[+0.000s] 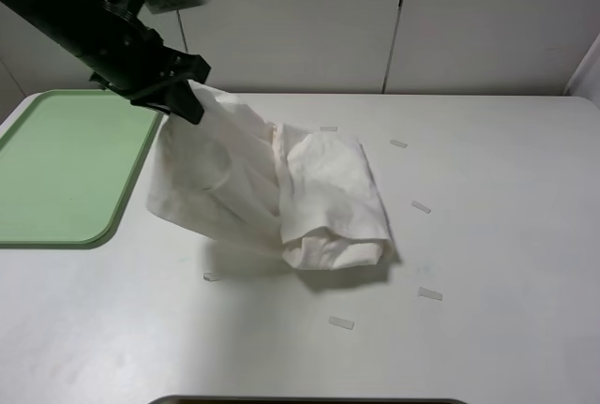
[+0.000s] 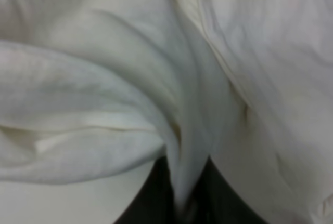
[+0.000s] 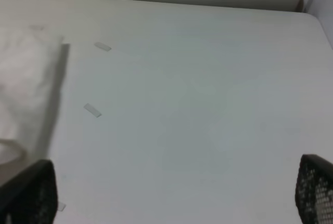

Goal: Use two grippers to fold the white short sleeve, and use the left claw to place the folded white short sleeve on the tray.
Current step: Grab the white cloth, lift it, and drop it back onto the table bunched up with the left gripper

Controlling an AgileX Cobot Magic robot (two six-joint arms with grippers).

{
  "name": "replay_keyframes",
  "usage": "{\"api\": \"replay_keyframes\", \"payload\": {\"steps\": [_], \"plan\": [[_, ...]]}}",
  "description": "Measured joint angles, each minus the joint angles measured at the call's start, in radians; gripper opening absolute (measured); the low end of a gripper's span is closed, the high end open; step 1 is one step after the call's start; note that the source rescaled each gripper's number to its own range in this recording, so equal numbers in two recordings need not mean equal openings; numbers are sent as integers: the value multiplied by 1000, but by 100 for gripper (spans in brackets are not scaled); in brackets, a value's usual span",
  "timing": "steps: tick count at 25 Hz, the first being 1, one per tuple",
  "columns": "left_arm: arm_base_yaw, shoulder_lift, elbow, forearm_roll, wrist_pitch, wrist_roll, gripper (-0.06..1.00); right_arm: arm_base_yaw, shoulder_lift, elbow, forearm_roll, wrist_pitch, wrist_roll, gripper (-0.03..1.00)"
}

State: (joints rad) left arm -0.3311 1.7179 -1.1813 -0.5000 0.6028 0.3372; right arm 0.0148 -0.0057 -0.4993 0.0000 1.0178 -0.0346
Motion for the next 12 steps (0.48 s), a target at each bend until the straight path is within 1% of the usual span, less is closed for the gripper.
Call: {"api": "replay_keyframes", "payload": {"steps": [1,3,5,7,8,10,12], "plan": [[32,-28,0,16,43,18,0,0,0,0,0,0,0,100],[62,-61,0,50,87,31,0,0,0,0,0,0,0,100],[88,-97,0,114,142,36,0,0,0,0,0,0,0,100],[96,-117,0,174,178,40,0,0,0,0,0,0,0,100],[96,-117,0,174,178,40,0,0,0,0,0,0,0,100],[97,-123,0,228,213,41,0,0,0,0,0,0,0,100],[97,-123,0,241,223,42,0,0,0,0,0,0,0,100]]}}
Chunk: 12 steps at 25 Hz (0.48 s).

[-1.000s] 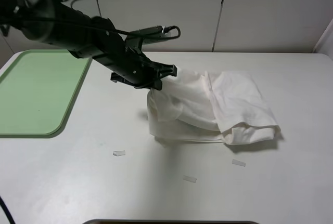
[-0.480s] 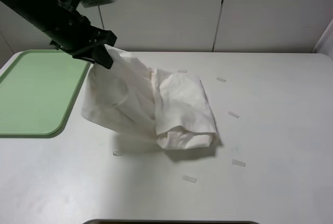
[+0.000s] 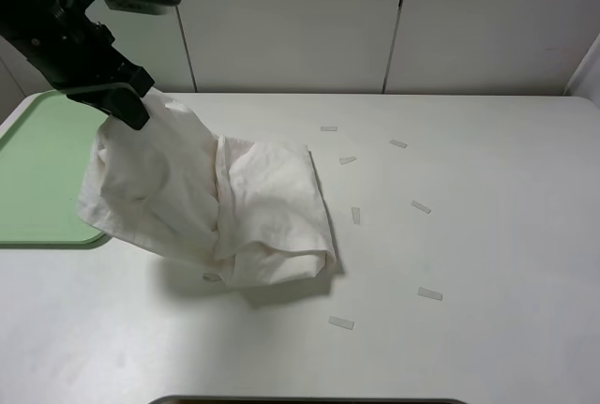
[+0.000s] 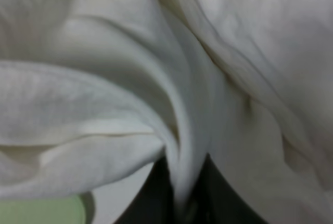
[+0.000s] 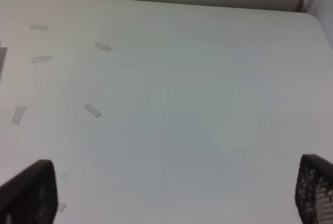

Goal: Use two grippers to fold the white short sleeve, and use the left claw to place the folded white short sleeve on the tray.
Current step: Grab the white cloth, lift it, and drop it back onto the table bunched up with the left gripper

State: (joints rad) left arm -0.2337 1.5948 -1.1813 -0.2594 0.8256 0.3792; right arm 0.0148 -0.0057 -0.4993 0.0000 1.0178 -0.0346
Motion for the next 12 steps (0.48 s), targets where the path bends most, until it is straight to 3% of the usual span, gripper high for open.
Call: {"api": "replay_keyframes", "payload": {"steps": [6,12], "plan": [[-28,3,0,3,-21,0,0,0,0,0,0,0,0,100],[-165,4,0,3,-127,0,0,0,0,0,0,0,0,100]]}}
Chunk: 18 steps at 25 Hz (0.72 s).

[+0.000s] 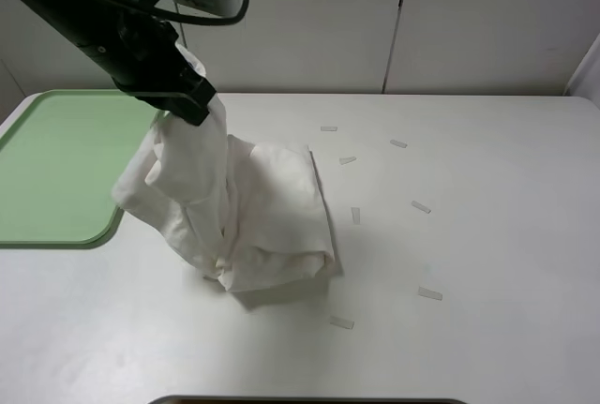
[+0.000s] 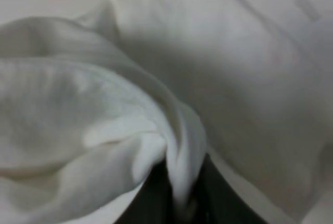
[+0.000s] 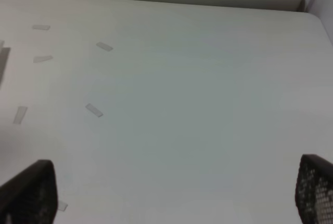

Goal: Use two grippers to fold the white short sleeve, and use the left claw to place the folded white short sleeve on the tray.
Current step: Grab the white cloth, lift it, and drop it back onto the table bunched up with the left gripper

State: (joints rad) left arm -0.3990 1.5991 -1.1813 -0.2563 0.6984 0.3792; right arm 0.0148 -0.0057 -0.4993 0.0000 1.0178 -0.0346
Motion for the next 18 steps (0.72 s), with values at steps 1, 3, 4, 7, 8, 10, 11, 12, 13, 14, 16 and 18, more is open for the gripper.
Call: {"api": "replay_keyframes", "payload": {"steps": [1,3,4,7,8,10,11,12,13,14,16,18], "plan": [[-27,0,0,0,-14,0,0,0,0,0,0,0,0,100],[-48,0,0,0,-23,0,0,0,0,0,0,0,0,100],[-63,0,0,0,-33,-6,0,0,0,0,0,0,0,100],[-107,0,0,0,-57,-38,0,0,0,0,0,0,0,100],[-118,0,0,0,-64,-45,0,0,0,0,0,0,0,100],[-141,0,0,0,-80,-66,0,0,0,0,0,0,0,100],[-150,0,0,0,-88,-74,0,0,0,0,0,0,0,100],[-160,0,0,0,-93,-84,0,0,0,0,0,0,0,100],[-169,0,0,0,-101,-95,0,0,0,0,0,0,0,100],[-177,1,0,0,-108,-104,0,0,0,0,0,0,0,100],[-192,15,0,0,-116,-132,0,0,0,0,0,0,0,100],[-193,36,0,0,-120,-151,0,0,0,0,0,0,0,100]]}}
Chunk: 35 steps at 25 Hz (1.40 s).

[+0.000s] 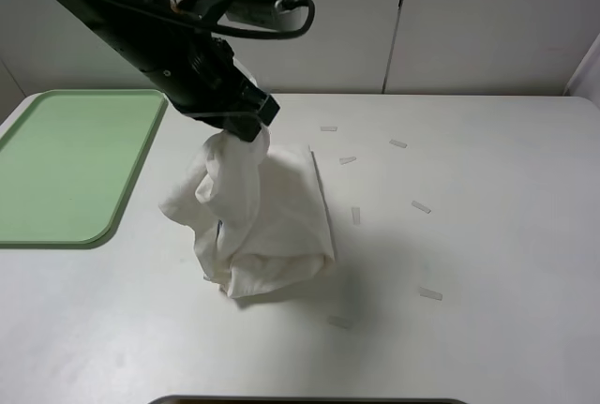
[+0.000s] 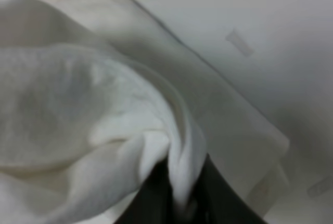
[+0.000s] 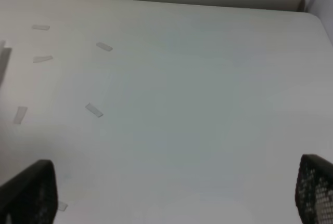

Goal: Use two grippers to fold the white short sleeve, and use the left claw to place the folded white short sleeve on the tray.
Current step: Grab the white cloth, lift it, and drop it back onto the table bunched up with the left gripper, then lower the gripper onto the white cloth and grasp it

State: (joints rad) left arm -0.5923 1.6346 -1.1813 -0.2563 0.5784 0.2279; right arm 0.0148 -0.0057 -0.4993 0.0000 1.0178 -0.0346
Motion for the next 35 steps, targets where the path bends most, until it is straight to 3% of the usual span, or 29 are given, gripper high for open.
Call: {"api": "replay_keyframes", "payload": {"steps": [7,17,19,23,25,26,27,30,35], "plan": [[-2,75,0,-4,-1,-48,0,0,0,0,0,0,0,100],[-8,146,0,-100,-2,-54,4,0,0,0,0,0,0,100],[-8,146,0,-119,-18,-54,14,0,0,0,0,0,0,100],[-14,146,0,-177,-76,-54,58,0,0,0,0,0,0,100],[-15,146,0,-183,-84,-53,63,0,0,0,0,0,0,100],[-19,146,0,-202,-110,-53,81,0,0,0,0,0,0,100],[-26,146,0,-229,-142,-37,92,0,0,0,0,0,0,100],[-31,146,-11,-250,-144,13,98,0,0,0,0,0,0,100],[-31,141,-46,-224,-95,34,100,0,0,0,0,0,0,100]]}}
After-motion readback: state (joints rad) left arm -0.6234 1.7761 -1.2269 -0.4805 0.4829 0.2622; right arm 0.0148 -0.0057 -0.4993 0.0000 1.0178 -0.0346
